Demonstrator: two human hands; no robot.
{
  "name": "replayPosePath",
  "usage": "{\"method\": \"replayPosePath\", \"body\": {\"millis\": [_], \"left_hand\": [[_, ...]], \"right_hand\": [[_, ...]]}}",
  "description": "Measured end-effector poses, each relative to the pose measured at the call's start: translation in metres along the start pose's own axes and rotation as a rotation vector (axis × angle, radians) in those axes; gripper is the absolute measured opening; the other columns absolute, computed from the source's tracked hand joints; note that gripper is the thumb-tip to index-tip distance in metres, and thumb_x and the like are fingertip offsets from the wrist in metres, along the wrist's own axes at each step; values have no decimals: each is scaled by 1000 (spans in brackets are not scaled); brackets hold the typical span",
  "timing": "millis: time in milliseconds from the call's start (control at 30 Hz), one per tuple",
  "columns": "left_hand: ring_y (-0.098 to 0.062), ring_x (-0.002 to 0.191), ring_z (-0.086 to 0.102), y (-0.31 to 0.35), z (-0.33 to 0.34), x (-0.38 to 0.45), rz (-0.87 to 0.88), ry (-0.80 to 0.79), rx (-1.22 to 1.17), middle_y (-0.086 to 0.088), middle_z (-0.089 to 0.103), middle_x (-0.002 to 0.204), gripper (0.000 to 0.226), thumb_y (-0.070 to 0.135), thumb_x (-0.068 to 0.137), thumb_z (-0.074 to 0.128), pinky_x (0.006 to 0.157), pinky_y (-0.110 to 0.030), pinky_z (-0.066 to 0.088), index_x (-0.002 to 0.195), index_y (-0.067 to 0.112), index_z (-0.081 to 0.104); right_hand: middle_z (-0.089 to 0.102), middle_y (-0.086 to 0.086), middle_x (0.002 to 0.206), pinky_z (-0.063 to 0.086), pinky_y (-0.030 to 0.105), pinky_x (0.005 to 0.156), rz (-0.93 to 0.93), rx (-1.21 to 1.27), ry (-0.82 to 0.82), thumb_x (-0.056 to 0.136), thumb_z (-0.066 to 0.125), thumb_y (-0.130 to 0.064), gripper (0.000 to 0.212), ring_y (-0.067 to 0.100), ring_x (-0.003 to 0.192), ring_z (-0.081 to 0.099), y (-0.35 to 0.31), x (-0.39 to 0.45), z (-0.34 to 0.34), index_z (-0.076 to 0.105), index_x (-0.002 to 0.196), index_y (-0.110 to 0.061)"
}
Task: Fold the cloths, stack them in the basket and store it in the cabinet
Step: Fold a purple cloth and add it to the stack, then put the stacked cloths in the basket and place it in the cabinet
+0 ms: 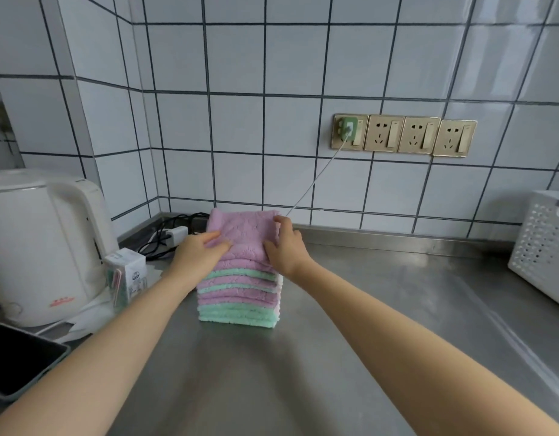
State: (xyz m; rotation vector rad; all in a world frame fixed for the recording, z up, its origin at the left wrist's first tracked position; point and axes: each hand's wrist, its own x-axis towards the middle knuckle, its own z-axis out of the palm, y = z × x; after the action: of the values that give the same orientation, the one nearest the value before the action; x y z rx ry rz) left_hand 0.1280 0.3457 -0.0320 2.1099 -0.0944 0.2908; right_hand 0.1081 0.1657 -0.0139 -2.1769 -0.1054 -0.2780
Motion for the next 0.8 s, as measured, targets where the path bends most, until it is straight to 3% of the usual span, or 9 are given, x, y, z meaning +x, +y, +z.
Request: {"method": "replayPosePath", "body": {"millis": [100, 167, 233, 333, 400, 467, 600, 700, 800], "left_hand": [[-28, 125, 48, 11, 1, -9, 29, 55, 145, -12, 50, 139, 49, 41, 91, 56, 100, -33, 38, 132, 16, 54], [-29, 112, 56, 14, 0, -16, 21, 127, 145, -12, 60, 126, 44, 40, 90, 54, 92, -33, 42, 125, 13, 61], [-32, 108, 54, 20, 0, -23, 47, 250, 197, -10, 62, 120, 43, 38, 86, 52, 88, -36, 40, 117, 13, 67], [-33, 116, 40, 34, 13, -34, 231, 448, 314, -7, 57, 124, 28, 13, 84, 57, 98, -42, 36, 109, 14, 70], [-29, 112, 42, 45, 30, -44, 385, 521, 231, -5, 61, 114, 27, 4, 79, 57, 98, -43, 38, 100, 13, 72], [-24, 107, 45, 53, 57, -57, 511, 544, 80, -2, 62, 105, 27, 1, 74, 53, 95, -35, 40, 93, 12, 70], [-14, 102, 51, 55, 128, -79, 697, 382, -81, 5, 60, 100, 29, -2, 74, 48, 93, -22, 38, 96, 8, 65], [-11, 107, 56, 44, 171, -77, 536, 140, -179, 12, 63, 104, 33, 3, 77, 50, 94, -21, 39, 104, 18, 63], [-10, 105, 58, 35, 193, -73, 345, 7, -210, 15, 65, 102, 34, 9, 78, 51, 91, -16, 40, 105, 27, 60]], "right_hand": [[47, 18, 127, 43, 36, 96, -6, -91, -115, 94, 40, -17, 49, 34, 117, 41, 0, -7, -10, 35, 142, -19], [48, 18, 126, 55, 42, 84, 42, -4, -168, 93, 43, -23, 50, 35, 109, 54, 1, -17, -20, 35, 142, -21], [48, 15, 128, 58, 41, 80, 67, 75, -190, 95, 47, -24, 50, 31, 105, 58, 4, -27, -31, 35, 142, -16], [52, 11, 125, 56, 44, 84, 54, 114, -192, 95, 48, -24, 49, 29, 106, 59, 16, -33, -38, 37, 140, -10], [53, 8, 125, 56, 44, 84, 32, 166, -162, 94, 47, -24, 46, 27, 103, 61, 27, -32, -37, 40, 137, -10], [57, 4, 118, 55, 46, 85, 21, 210, -101, 92, 47, -25, 40, 24, 99, 62, 44, -28, -32, 46, 131, -14], [62, 2, 103, 54, 48, 84, -5, 247, 22, 90, 49, -25, 28, 22, 94, 64, 98, -9, -32, 56, 116, -17], [65, 5, 98, 55, 47, 82, 46, 269, 35, 93, 48, -16, 22, 26, 90, 65, 145, 13, -50, 57, 112, -15], [67, 3, 97, 55, 40, 84, 108, 264, 39, 95, 46, -12, 19, 20, 96, 65, 177, 15, -75, 57, 110, -18]]}}
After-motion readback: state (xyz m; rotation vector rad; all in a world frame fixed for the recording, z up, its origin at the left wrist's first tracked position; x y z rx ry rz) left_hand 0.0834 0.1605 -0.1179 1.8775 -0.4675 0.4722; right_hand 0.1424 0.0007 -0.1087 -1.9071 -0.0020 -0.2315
